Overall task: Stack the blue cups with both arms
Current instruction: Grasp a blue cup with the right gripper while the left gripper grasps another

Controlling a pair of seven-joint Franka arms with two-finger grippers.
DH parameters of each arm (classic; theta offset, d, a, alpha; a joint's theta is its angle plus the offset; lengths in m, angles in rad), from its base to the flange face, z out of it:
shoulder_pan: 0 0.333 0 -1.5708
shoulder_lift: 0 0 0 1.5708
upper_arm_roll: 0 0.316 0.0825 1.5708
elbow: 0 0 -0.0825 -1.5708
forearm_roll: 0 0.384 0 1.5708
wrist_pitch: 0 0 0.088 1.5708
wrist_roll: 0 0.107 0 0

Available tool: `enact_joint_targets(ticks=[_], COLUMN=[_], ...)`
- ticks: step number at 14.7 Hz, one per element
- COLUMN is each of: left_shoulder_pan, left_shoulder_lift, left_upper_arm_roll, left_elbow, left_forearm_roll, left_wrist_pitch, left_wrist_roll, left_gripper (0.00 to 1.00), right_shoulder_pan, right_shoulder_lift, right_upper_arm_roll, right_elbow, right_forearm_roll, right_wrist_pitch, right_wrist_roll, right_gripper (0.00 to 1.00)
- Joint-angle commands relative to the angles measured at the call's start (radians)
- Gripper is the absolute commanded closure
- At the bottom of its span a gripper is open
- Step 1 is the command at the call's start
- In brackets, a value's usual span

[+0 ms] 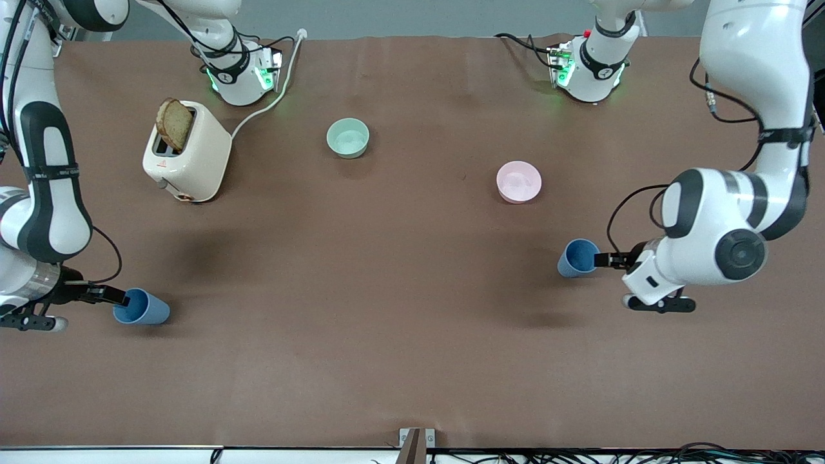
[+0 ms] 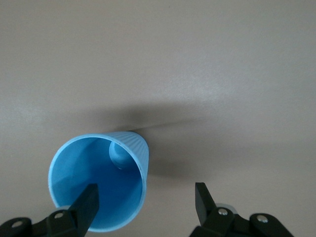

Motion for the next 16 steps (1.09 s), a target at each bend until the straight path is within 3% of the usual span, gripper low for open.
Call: enact_joint_targets(ticks=[1, 2, 4, 5, 7, 8, 9, 12, 14, 16], left_shoulder_pan=[-0.003, -0.001, 0.001, 0.002, -0.001, -0.001, -0.001, -0.003, 0.000, -0.001], left_shoulder_lift=[-0.017, -0.023, -0.031, -0.029, -0.023, -0.022, -0.023, -0.023, -0.026, -0.028], left_upper_arm_roll=[-0.005, -0.005, -0.005, -0.005, -0.005, -0.005, -0.006, -0.005, -0.005, -0.005], left_elbow=[-0.087, -0.134, -0.165, -0.167, -0.168, -0.171, -0.173, -0.173, -0.173, -0.171], left_forearm_roll=[-0.004, -0.004, -0.004, -0.004, -0.006, -0.006, -0.006, -0.006, -0.006, -0.006], left_wrist_pitch=[0.098, 0.153, 0.192, 0.195, 0.196, 0.196, 0.196, 0.187, 0.178, 0.172], left_wrist_roll=[0.010, 0.006, 0.005, 0.005, 0.000, -0.001, -0.001, -0.004, -0.004, -0.004], left_gripper=[0.00, 0.00, 0.00, 0.00, 0.00, 0.00, 0.08, 0.61, 0.88, 0.99], right_shoulder_pan=[-0.002, -0.001, -0.002, -0.002, -0.002, -0.001, -0.001, 0.004, 0.038, 0.056], right_shoulder_lift=[0.007, 0.012, 0.032, 0.039, 0.041, 0.041, 0.039, -0.035, -0.127, -0.238], right_upper_arm_roll=[0.001, 0.001, 0.001, 0.001, 0.001, 0.001, 0.001, 0.000, -0.008, -0.008], right_elbow=[-0.010, -0.007, 0.006, 0.010, 0.012, 0.012, 0.012, 0.007, 0.009, 0.001], right_forearm_roll=[0.041, 0.046, 0.048, 0.048, 0.049, 0.049, 0.048, 0.043, 0.029, -0.032], right_wrist_pitch=[0.018, 0.020, 0.026, 0.040, 0.049, 0.049, 0.047, -0.003, -0.115, -0.230], right_wrist_roll=[-0.011, -0.011, -0.011, -0.006, 0.000, 0.001, 0.001, 0.000, 0.044, 0.116], right_gripper=[0.23, 0.32, 0.64, 0.75, 0.92, 0.96, 0.97, 0.99, 0.99, 0.99])
